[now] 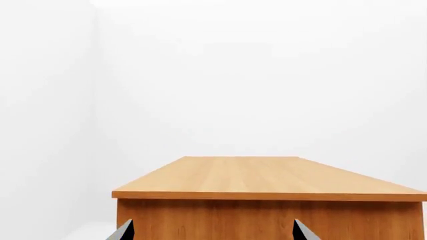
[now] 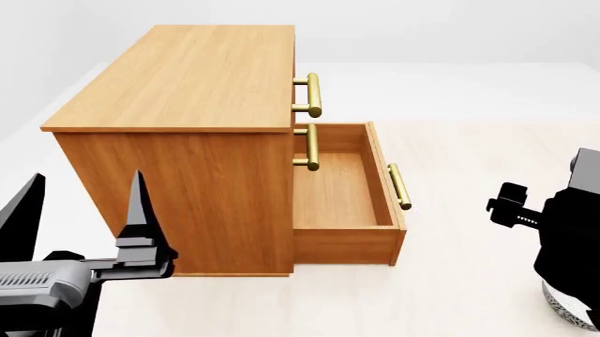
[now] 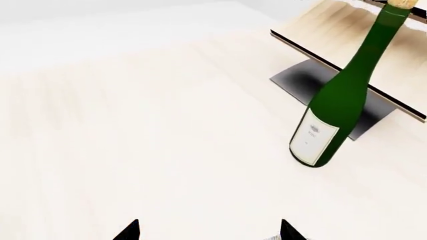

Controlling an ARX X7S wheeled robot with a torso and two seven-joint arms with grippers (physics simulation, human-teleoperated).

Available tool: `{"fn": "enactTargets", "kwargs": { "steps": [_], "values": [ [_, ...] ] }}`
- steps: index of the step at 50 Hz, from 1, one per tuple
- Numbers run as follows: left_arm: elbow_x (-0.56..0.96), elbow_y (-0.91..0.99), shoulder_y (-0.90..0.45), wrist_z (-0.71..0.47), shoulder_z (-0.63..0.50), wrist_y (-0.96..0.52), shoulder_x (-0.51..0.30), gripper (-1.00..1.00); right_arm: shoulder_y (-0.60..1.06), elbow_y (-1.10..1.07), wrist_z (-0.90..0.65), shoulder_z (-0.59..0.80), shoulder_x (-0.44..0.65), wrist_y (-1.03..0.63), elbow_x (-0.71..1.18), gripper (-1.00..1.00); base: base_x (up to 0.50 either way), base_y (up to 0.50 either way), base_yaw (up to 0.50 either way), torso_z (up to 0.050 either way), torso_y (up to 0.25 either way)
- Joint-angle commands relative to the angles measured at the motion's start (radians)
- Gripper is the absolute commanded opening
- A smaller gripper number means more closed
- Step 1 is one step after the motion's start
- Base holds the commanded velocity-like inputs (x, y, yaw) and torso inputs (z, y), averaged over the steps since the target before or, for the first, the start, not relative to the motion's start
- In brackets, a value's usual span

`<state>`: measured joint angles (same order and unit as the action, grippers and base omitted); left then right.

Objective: Put the bowl on top of the cabinet.

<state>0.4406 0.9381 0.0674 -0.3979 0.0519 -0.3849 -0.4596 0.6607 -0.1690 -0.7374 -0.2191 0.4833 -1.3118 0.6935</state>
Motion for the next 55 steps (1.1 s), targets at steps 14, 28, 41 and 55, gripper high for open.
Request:
{"fn": "enactTargets", "kwargs": {
  "steps": [14,28,41,55],
  "values": [
    [0.004,-0.002,0.002,-0.012,-0.010,0.010,-0.012,1.00,0.027,0.077,-0.036,-0.036,-0.045,-0.065,0.031,1.00,0.00,0.00,0.00,0.000,0.000],
    [0.009,-0.001,0.000,-0.021,-0.011,0.011,-0.020,1.00,0.027,0.109,-0.070,-0.072,-0.066,-0.070,0.031,1.00,0.00,0.00,0.00,0.000,0.000],
    [0.008,-0.004,0.000,-0.027,-0.018,0.018,-0.025,1.00,-0.008,0.103,-0.089,-0.077,-0.059,-0.051,0.017,1.00,0.00,0.00,0.00,0.000,0.000],
    [0.006,-0.012,0.002,-0.030,-0.024,0.028,-0.030,1.00,-0.034,0.143,-0.071,-0.056,-0.056,0.002,-0.003,1.00,0.00,0.00,0.00,0.000,0.000]
  ]
}}
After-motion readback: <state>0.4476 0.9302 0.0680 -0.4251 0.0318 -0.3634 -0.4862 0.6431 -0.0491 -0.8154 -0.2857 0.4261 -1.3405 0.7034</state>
